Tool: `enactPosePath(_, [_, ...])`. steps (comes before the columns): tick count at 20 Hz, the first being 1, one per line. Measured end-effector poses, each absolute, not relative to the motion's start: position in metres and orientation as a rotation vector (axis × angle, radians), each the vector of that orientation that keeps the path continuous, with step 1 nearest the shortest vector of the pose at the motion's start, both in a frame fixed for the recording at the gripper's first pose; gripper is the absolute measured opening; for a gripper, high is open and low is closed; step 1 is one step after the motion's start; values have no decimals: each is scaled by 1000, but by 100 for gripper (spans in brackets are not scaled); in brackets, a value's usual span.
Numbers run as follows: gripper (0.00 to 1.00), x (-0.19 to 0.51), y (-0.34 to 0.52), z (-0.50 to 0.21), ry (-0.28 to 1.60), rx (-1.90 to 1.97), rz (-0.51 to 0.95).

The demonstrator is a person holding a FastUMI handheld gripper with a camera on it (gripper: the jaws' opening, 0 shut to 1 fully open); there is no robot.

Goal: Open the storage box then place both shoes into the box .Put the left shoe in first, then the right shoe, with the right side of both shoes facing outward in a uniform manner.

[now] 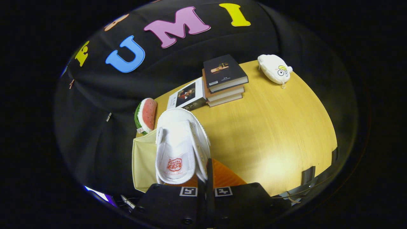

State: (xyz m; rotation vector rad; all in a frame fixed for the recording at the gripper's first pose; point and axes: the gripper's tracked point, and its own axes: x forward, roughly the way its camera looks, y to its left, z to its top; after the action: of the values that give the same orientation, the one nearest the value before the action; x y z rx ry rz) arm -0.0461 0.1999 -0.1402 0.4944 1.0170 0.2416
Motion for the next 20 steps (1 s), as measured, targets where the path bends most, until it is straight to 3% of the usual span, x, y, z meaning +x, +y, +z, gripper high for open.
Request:
enactPosePath(5, [5, -48, 283, -123, 1073, 476, 293])
enactPosePath(10, [5, -57, 339, -150, 1157, 400, 275])
enactPosePath(18, [5, -56, 356, -194, 1199, 290, 169])
enactPosePath(20, [12, -57, 369, -191, 1186, 305, 211])
